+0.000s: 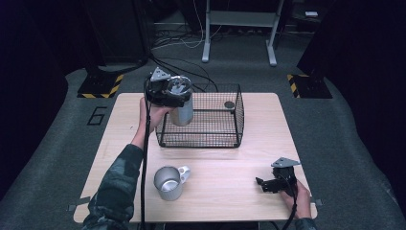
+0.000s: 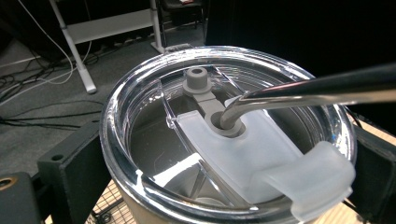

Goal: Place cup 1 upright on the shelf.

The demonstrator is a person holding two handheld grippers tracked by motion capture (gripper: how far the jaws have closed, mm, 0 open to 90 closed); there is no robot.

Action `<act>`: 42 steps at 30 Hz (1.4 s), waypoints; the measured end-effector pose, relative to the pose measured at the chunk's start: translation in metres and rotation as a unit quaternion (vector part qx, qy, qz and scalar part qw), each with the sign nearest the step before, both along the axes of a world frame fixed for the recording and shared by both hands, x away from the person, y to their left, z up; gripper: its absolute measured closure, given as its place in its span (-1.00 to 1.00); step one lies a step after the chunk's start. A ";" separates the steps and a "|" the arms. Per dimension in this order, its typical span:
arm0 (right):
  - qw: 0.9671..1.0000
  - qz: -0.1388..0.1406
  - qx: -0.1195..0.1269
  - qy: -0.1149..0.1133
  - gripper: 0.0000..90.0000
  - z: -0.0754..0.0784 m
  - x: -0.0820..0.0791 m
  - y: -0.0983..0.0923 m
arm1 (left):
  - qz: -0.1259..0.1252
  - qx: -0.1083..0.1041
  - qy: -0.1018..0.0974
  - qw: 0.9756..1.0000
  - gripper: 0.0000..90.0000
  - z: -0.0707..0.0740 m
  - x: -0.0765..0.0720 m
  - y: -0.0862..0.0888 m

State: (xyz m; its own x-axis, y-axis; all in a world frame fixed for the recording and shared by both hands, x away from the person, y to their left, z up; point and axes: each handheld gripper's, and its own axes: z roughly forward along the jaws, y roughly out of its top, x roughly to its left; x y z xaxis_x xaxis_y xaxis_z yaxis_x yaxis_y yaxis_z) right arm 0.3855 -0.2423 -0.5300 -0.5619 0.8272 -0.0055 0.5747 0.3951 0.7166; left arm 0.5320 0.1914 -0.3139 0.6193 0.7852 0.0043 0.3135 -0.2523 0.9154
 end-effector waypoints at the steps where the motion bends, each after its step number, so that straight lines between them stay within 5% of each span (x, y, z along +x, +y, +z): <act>1: 1.000 0.000 0.000 0.000 -1.00 0.000 0.000 0.000 | 0.001 0.002 0.002 1.000 -0.92 -0.002 0.002 -0.001; 19: 1.000 -0.004 0.003 0.000 -1.00 0.000 0.000 0.001 | 0.022 0.022 0.035 0.999 -0.92 -0.028 0.024 -0.005; 42: 1.000 0.001 -0.001 -0.001 -1.00 0.000 0.000 0.000 | 0.025 0.046 0.061 0.997 -0.92 -0.048 0.034 -0.014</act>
